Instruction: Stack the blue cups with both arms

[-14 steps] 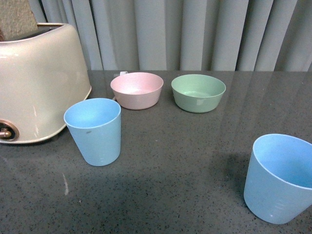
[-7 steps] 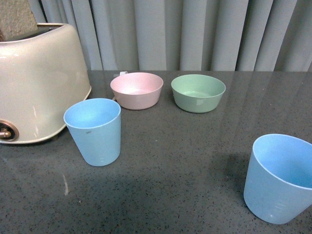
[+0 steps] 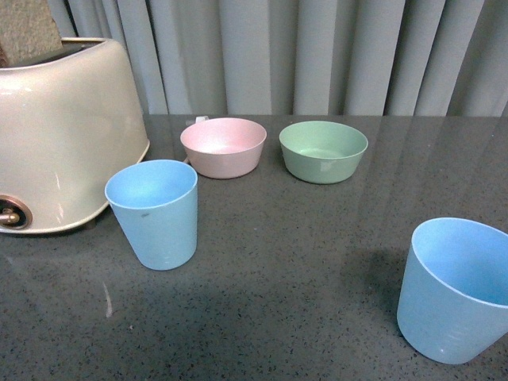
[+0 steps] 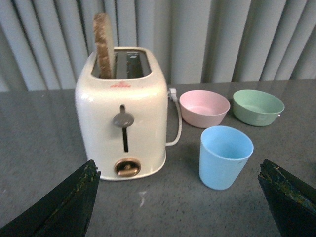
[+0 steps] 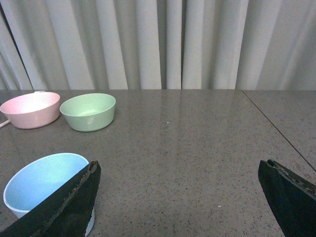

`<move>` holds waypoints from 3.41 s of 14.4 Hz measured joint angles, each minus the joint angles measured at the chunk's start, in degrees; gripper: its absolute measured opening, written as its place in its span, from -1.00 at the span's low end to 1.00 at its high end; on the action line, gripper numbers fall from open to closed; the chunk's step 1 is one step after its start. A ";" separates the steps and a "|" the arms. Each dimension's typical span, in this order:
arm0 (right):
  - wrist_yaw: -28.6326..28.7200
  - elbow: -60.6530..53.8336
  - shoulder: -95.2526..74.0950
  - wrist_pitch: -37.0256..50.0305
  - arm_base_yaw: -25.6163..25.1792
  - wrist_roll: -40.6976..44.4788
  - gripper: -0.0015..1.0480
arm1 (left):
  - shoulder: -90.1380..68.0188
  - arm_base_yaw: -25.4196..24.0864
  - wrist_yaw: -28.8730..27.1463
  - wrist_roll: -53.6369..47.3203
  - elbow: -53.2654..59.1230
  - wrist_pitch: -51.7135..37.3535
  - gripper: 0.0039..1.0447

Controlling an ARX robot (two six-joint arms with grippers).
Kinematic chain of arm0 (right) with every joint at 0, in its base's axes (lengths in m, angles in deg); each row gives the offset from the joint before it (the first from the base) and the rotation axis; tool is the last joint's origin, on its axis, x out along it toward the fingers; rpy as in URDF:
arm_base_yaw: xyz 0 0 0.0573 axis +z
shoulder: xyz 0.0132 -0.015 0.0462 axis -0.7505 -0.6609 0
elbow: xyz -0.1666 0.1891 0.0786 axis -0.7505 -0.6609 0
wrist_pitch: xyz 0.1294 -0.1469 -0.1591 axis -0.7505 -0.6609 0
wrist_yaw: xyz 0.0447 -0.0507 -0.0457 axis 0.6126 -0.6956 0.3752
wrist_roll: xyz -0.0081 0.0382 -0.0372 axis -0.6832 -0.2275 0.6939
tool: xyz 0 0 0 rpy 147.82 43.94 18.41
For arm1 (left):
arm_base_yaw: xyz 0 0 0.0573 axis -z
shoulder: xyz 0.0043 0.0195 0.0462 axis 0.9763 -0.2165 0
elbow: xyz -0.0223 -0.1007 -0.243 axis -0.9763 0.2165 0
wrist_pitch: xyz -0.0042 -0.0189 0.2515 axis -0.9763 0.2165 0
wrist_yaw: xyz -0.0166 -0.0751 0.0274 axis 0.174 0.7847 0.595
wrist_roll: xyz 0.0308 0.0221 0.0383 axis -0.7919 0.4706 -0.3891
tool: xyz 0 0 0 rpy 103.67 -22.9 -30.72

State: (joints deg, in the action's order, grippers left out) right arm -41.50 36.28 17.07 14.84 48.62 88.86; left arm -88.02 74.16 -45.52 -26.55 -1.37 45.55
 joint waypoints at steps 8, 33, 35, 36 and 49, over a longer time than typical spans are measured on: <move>0.00 0.00 0.00 0.00 0.00 0.00 0.87 | -54.03 20.79 1.09 -3.56 -30.86 -4.61 0.88; 0.00 0.00 0.00 0.00 0.00 0.00 0.87 | -67.78 28.37 -8.76 -18.51 -35.65 6.19 0.02; 0.00 0.00 0.00 0.00 0.00 0.00 0.87 | -67.78 28.37 -8.98 -18.53 -35.65 6.49 -0.30; 0.00 0.00 0.00 0.00 0.00 0.00 0.87 | -67.78 28.35 -8.98 -18.53 -35.65 6.56 -0.47; -0.02 0.00 0.00 0.00 0.00 0.00 0.87 | -68.98 42.36 -8.61 -19.28 -40.50 8.22 -0.97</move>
State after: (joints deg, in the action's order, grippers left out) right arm -41.53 36.28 17.07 14.84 48.62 88.86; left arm -157.00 116.52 -54.13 -45.83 -41.87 53.77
